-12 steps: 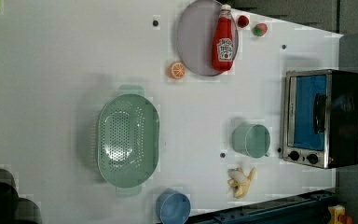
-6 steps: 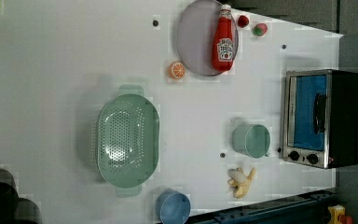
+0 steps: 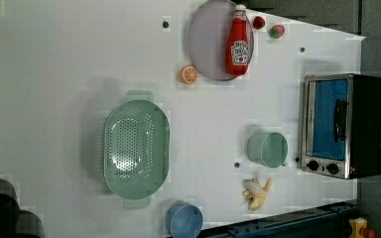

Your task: Flap open oven.

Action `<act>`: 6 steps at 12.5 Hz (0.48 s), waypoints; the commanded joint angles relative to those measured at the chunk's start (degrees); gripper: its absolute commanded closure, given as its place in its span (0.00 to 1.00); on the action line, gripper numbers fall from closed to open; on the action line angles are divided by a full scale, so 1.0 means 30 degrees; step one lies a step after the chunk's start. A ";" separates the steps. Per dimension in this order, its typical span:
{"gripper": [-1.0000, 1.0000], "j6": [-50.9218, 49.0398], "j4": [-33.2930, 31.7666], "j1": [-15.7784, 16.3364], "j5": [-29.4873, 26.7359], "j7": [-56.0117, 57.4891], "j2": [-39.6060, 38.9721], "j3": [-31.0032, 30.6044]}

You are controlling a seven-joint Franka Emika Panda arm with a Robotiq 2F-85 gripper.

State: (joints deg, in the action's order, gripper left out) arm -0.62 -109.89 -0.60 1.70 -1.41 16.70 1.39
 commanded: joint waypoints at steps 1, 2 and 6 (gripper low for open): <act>0.82 -0.0157 -0.0770 -0.0196 -0.0023 0.1244 0.0219 0.0408; 0.82 -0.0027 -0.1091 -0.0226 -0.0017 0.1853 0.0096 0.0617; 0.82 0.2182 -0.2728 -0.0381 0.0239 0.6976 -0.0510 0.1834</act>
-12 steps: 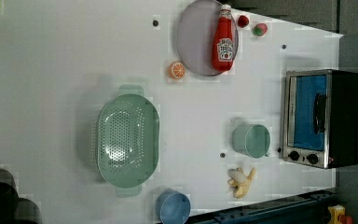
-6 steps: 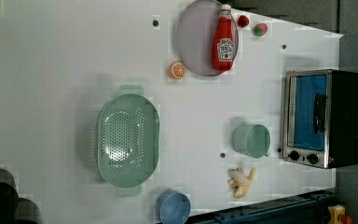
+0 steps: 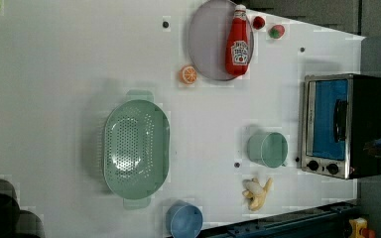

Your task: Flap open oven.

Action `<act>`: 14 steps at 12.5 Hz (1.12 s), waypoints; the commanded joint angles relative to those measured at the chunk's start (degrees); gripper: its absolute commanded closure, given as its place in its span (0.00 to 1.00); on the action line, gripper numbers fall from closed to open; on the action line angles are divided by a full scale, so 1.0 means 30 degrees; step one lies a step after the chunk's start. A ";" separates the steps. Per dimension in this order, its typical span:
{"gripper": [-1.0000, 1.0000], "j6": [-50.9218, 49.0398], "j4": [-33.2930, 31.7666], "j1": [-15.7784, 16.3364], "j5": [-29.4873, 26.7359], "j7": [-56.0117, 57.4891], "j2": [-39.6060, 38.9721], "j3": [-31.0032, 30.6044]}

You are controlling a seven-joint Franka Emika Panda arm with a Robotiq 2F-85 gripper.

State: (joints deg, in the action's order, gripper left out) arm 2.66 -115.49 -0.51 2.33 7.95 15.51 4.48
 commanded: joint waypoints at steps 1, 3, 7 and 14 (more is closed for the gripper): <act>0.82 0.1969 -0.1356 -0.0478 0.0299 0.5261 -0.0244 0.1152; 0.82 0.3987 -0.2333 -0.0652 0.1132 0.7982 -0.0557 0.1902; 0.82 0.8368 -0.3690 -0.0977 0.1807 1.2920 -0.1501 0.3624; 0.82 1.2712 -0.3877 -0.1301 0.2228 1.5704 -0.4705 0.5906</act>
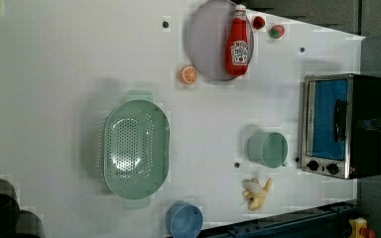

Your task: Flap open oven.

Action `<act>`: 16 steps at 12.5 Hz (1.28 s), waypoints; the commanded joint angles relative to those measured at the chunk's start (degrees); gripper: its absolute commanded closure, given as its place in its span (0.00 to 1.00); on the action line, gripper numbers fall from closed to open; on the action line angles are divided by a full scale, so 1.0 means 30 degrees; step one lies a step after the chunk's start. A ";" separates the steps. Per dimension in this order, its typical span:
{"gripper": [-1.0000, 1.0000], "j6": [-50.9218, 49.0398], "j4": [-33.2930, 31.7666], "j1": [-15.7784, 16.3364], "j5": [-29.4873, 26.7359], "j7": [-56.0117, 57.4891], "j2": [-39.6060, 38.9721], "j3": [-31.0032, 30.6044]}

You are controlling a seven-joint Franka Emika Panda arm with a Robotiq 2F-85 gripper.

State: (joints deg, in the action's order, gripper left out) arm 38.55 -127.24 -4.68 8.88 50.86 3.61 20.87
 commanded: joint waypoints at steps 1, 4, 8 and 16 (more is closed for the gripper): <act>0.82 0.1377 0.0034 0.0084 0.0043 0.1452 -0.1193 0.0607; 0.82 0.2575 -0.0002 0.0069 0.0043 0.2018 -0.2326 0.0908; 0.82 0.2942 -0.0007 0.0084 0.0043 0.2386 -0.3487 0.0910; 0.82 0.3546 -0.0010 0.0623 0.2273 0.1650 -0.4366 0.0310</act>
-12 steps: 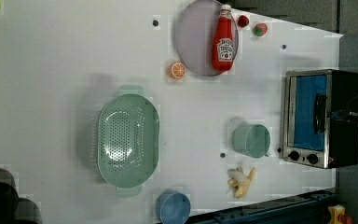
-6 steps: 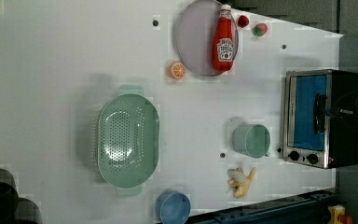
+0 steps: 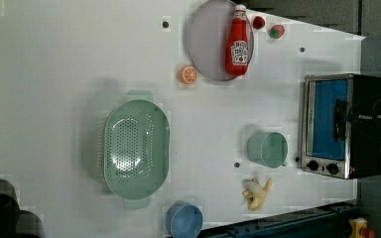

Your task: Flap open oven.

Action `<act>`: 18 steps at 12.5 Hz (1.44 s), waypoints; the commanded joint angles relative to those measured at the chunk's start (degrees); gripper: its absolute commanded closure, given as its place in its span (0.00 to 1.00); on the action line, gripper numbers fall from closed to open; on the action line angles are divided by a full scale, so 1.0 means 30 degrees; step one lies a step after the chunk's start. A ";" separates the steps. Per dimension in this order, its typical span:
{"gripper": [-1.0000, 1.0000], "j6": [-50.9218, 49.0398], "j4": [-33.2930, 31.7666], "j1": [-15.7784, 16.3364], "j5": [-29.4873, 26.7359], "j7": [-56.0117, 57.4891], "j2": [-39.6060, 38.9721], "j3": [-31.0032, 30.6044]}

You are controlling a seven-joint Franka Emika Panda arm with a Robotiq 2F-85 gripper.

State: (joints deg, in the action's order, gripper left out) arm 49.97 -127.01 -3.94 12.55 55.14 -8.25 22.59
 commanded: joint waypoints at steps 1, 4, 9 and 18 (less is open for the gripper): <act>0.82 -0.0359 -0.0093 0.0573 0.2135 -0.0659 -0.0428 -0.0381; 0.82 -0.1054 -0.0110 0.1169 0.4635 -0.4281 -0.0579 -0.0750; 0.82 -0.2224 -0.0116 0.1921 0.6955 -0.7088 -0.1165 -0.1870; 0.82 -0.3973 -0.0033 0.3758 1.1741 -1.4140 -0.4002 -0.3632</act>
State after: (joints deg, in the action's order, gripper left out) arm 37.10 -126.12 5.60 47.14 20.21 -17.07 12.67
